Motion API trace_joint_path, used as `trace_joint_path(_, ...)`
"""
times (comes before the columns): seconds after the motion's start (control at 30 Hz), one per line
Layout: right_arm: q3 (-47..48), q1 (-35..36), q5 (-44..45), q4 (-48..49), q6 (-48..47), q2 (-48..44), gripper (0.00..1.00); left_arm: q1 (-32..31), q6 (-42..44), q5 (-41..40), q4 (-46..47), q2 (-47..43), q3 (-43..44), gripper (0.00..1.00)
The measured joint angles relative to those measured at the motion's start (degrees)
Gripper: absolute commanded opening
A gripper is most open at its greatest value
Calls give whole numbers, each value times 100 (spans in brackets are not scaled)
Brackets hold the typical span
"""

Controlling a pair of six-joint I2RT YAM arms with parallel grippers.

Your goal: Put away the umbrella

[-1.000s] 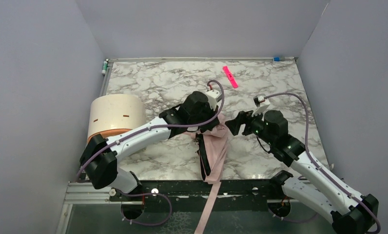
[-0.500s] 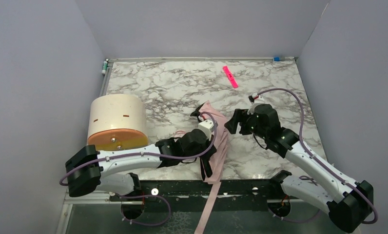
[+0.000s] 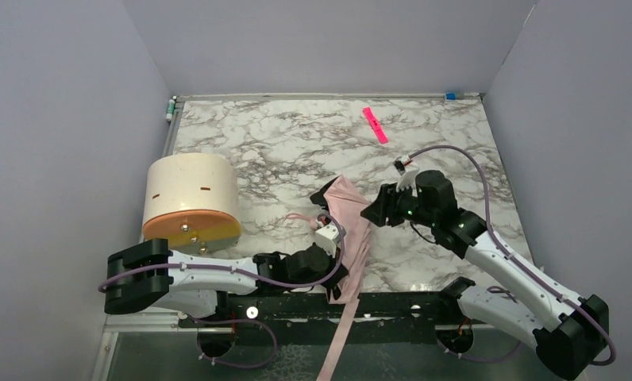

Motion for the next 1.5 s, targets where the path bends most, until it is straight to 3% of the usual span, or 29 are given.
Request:
trace_joint_path(0.3, -723, 90, -459, 186, 708, 201, 39, -170, -363, -175, 367, 205, -411, 0)
trace_joint_path(0.5, -1067, 610, -627, 719, 1342, 400, 38, -315, -492, -212, 487, 487, -492, 2)
trace_joint_path(0.67, -1143, 1008, -656, 1381, 1738, 695, 35, -448, -544, -247, 520, 549, -535, 8)
trace_joint_path(0.9, -1423, 1622, -323, 2109, 2074, 1458, 30, -638, -551, -323, 560, 551, -538, 15)
trace_joint_path(1.1, -1703, 1978, 398, 2413, 2365, 2061, 31, -960, -546, -391, 520, 479, -557, 16)
trace_joint_path(1.3, -1915, 2098, 678, 2857, 2542, 2249, 31, -1215, -623, -535, 118, -153, -603, 49)
trace_joint_path(1.5, -2050, 2208, 940, 3233, 2594, 2286, 31, -1281, -935, -1139, -951, -1766, -584, 65)
